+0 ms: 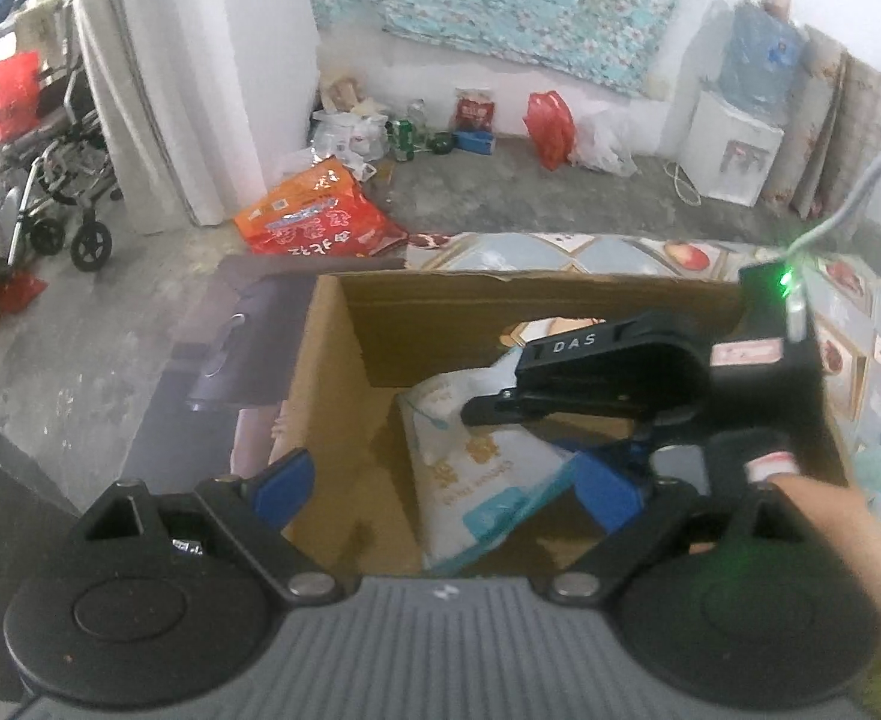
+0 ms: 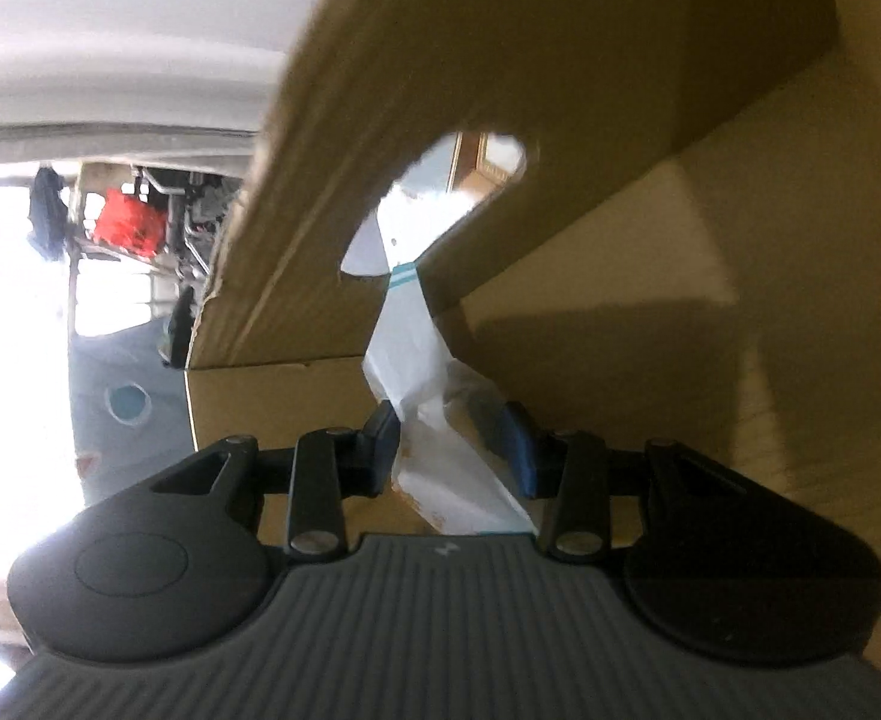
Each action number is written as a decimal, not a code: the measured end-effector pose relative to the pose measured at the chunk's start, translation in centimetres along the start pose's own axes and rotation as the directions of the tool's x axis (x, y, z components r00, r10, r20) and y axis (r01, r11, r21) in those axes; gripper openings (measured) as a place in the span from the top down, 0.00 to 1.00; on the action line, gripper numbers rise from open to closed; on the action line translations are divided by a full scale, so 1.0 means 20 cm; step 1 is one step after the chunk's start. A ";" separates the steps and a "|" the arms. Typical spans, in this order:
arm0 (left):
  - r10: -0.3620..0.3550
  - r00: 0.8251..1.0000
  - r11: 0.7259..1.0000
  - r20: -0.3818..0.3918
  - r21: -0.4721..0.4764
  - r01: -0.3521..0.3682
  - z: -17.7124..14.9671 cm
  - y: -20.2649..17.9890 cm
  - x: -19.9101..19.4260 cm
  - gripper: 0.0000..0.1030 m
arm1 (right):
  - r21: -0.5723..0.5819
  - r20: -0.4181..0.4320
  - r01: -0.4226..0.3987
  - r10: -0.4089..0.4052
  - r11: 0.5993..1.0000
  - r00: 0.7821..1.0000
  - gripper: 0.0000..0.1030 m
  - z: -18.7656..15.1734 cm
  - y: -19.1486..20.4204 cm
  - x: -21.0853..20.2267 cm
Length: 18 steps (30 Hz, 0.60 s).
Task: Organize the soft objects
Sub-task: 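Carry the white bag with the right gripper into the box and release, then reach the right gripper to the pink knitted pad and grasp it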
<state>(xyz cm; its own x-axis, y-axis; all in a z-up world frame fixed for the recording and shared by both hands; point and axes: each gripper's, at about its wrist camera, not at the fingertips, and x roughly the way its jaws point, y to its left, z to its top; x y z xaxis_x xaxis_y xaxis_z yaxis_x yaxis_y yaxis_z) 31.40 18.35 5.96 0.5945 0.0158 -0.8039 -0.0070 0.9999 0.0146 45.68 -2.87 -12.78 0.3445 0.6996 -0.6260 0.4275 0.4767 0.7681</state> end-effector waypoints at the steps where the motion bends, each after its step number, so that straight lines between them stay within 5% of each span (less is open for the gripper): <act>1: -0.002 1.000 1.000 0.003 -0.010 0.002 -0.01 0.01 -0.01 0.08 | 0.022 -0.002 -0.021 0.021 1.000 1.000 0.63 -0.01 0.00 0.03; 3: -0.003 1.000 0.999 0.010 -0.032 0.003 -0.02 0.04 -0.04 0.08 | 0.043 -0.008 -0.081 0.081 0.996 0.997 0.62 -0.03 -0.01 0.07; 6: -0.005 1.000 0.999 0.017 -0.042 0.006 -0.05 0.05 -0.08 0.08 | 0.036 -0.062 -0.134 0.136 0.990 0.989 0.36 -0.06 0.00 0.14; 10: -0.022 0.999 0.999 0.034 -0.048 0.024 -0.08 0.05 -0.15 0.08 | -0.013 -0.052 -0.087 0.086 0.996 0.995 0.16 -0.08 0.05 0.07; 14: -0.066 0.995 0.995 0.079 -0.067 0.072 -0.09 0.04 -0.27 0.08 | -0.083 -0.046 -0.044 0.041 0.996 0.998 0.15 -0.10 0.13 -0.10; 18: -0.119 0.981 0.991 0.154 -0.037 0.126 -0.18 -0.06 -0.45 0.04 | -0.137 -0.039 -0.142 0.138 0.980 0.990 0.15 -0.15 0.17 -0.44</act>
<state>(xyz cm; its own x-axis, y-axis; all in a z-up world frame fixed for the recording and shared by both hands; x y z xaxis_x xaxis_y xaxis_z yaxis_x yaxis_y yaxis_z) 23.14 17.00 11.07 0.7080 -0.1039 -0.6985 0.0384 0.9933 -0.1088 41.66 -5.84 -4.19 0.3676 0.7788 -0.5082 0.2557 0.4407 0.8604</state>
